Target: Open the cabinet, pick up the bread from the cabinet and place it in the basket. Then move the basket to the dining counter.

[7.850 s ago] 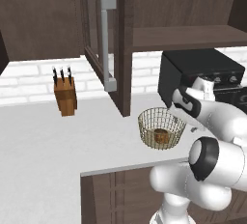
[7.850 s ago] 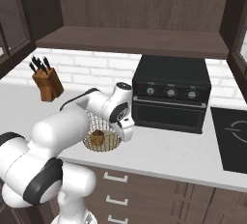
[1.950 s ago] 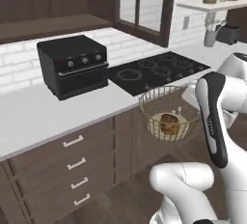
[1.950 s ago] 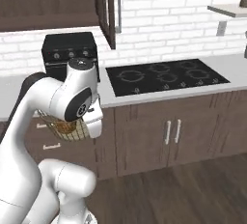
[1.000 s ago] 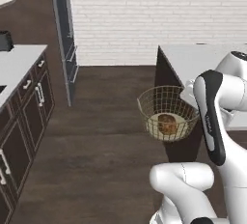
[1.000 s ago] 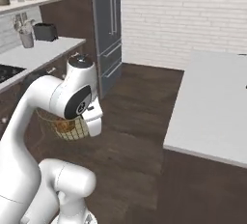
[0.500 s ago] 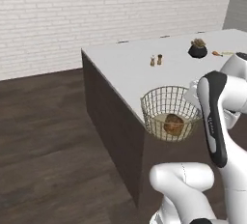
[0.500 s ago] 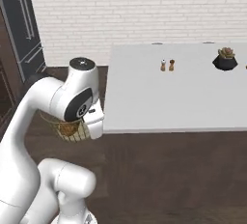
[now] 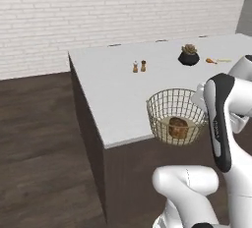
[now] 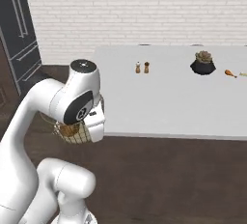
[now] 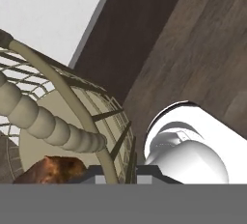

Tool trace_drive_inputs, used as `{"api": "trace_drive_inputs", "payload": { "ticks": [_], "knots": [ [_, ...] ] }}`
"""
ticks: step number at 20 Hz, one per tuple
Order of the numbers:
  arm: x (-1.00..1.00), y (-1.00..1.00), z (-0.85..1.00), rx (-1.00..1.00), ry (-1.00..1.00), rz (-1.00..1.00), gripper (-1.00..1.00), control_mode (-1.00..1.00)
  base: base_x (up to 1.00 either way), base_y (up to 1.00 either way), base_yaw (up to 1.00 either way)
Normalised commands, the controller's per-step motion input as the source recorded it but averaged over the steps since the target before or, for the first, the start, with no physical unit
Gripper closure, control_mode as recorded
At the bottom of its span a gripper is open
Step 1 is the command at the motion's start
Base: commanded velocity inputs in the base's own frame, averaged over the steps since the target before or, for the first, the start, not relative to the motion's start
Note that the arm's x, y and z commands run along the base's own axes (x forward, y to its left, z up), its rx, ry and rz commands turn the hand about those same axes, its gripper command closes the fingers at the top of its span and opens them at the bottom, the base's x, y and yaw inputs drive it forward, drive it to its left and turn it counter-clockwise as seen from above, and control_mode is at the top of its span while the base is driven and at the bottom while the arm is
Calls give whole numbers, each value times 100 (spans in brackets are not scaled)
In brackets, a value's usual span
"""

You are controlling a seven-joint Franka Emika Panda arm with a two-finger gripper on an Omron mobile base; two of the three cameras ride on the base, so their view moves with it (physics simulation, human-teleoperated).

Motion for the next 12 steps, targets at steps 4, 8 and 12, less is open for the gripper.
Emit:
{"api": "trace_drive_inputs", "payload": {
  "ticks": [4,8,12],
  "knots": [
    [0,0,0,0,0,0,100,100,54,-70,38],
    [0,0,0,0,0,0,100,100,55,-59,42],
    [0,0,0,0,0,0,100,100,29,-7,25]
  ]
}}
